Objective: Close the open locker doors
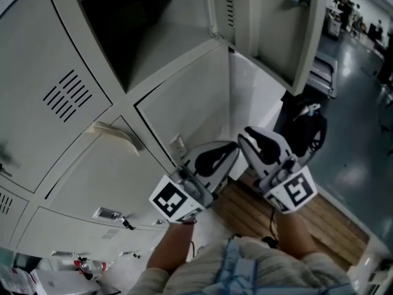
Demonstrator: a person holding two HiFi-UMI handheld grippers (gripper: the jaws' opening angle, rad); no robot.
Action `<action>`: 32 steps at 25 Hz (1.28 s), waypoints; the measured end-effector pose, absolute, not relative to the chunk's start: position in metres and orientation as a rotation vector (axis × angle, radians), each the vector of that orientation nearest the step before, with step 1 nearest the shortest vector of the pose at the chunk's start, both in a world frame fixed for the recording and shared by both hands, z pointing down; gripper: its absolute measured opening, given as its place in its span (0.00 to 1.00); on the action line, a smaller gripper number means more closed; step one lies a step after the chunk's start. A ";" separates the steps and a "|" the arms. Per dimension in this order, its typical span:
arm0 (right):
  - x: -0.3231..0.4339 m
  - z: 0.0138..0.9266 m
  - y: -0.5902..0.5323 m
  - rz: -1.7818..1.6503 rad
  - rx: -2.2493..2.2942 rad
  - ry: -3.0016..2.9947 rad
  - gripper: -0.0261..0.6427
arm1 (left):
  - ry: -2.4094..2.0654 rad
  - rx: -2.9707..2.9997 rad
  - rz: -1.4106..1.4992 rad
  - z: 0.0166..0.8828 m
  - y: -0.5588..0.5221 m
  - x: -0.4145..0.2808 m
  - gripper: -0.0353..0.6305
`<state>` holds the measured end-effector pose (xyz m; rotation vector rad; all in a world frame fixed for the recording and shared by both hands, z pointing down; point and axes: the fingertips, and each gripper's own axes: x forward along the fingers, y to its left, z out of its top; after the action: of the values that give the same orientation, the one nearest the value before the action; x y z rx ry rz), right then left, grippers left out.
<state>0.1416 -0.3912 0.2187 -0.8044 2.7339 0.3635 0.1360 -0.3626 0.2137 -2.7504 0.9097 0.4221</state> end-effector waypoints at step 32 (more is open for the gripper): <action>0.228 0.103 -0.388 0.471 -0.863 2.514 0.14 | 0.798 -2.652 0.445 0.117 -0.362 0.192 0.06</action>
<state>0.2280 -0.3882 0.1027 -0.8630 2.5140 0.4706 0.1922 -0.3617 0.1167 -2.6521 0.7978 0.4452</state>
